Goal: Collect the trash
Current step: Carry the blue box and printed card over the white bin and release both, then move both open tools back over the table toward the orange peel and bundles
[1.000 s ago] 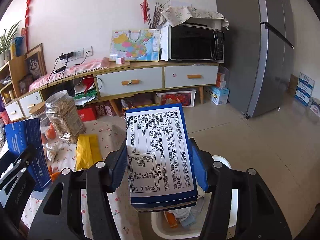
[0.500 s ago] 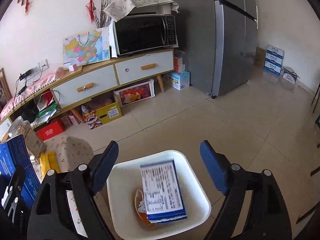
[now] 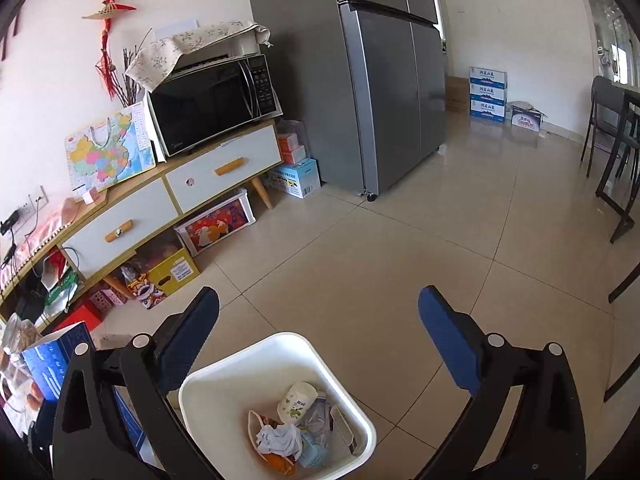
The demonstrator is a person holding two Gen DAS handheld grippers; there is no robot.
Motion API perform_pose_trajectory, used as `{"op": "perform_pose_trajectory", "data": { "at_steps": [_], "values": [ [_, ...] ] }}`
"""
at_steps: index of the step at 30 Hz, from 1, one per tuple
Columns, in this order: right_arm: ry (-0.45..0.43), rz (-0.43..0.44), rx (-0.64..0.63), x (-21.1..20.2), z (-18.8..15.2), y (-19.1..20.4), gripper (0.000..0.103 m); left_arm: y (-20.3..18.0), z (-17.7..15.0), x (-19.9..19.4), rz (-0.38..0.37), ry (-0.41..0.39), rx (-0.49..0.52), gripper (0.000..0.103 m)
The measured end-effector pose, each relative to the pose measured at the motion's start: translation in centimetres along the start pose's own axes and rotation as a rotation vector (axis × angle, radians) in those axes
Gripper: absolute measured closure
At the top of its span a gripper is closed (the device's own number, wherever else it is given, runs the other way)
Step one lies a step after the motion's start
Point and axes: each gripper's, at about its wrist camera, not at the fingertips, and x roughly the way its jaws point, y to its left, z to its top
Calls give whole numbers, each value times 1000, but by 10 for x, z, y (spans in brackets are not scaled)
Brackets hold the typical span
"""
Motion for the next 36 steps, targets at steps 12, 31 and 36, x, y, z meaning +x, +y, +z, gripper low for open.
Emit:
{"op": "perform_pose_trajectory", "data": {
  "at_steps": [12,31,36],
  "values": [
    [-68,-37,46,-11,10,-22,7,-28,3,24,-69,95,-15,21],
    [-18,28,-165,-18,-21,43,7,54,8,-10,181,35,-113,12],
    [-13,79,-231,-26,-37,70,7,81,4,-18,220,38,-137,12]
  ]
}}
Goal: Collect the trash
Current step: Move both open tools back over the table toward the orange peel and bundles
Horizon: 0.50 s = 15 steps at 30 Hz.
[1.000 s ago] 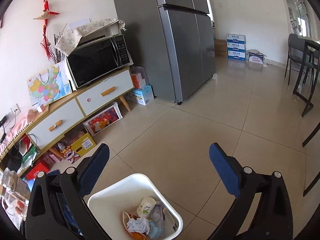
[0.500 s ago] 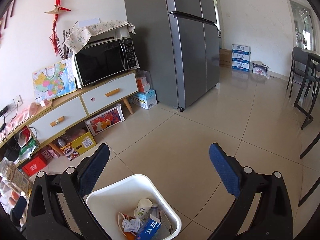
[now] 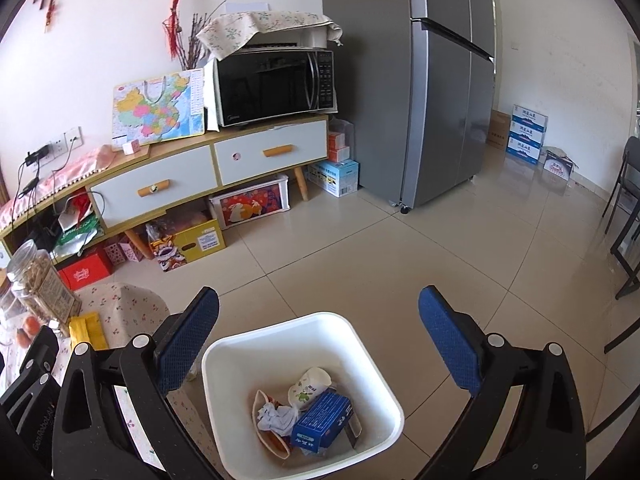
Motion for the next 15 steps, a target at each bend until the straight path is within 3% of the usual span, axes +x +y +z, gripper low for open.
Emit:
{"op": "perform_pose_trajectory", "data": {
  "at_steps": [15],
  "values": [
    [-11,144,-118,-23,-15,75,7,86,-10,1,145,27,-80,12]
  ]
}}
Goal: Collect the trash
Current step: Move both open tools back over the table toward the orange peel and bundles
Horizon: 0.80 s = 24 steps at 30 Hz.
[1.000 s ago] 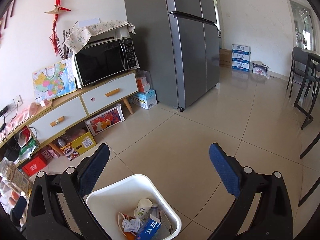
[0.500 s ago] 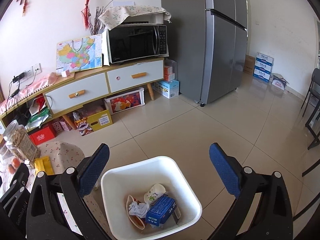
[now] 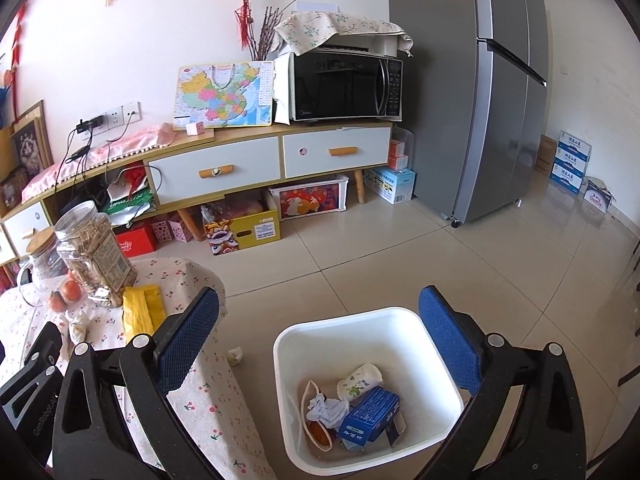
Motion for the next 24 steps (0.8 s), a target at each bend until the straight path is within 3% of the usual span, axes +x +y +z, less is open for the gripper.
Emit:
{"op": "perform_pose_trajectory", "data": {
  "at_steps": [24],
  "values": [
    [96,178,-215,5,-34,131,7,123,-14,30,190,55,-112,10]
  ]
}}
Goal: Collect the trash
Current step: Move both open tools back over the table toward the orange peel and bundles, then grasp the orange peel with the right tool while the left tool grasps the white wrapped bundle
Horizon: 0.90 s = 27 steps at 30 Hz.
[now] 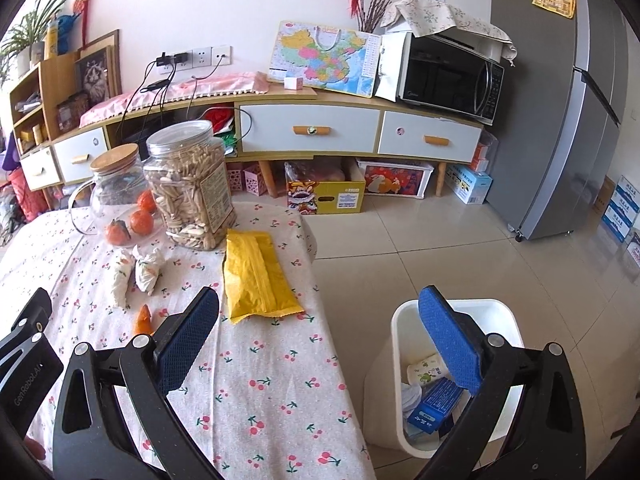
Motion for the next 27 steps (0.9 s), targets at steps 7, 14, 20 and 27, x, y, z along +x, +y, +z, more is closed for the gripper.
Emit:
{"op": "perform_pose_trajectory", "data": {
  "at_steps": [7,14,20,27],
  "values": [
    [108,109,-83,29,-12,46,7,41,-2,20,52,24,-34,10],
    [180,235,-173,49,-26,89,7,77,-5,42,77,68,-95,10],
    [272,340,-198,71,-41,114,20,95,-6,54,81,95,-121,10],
    [251,359,-195,81,-44,122,38,98,-9,73,56,139,-127,10]
  ]
}}
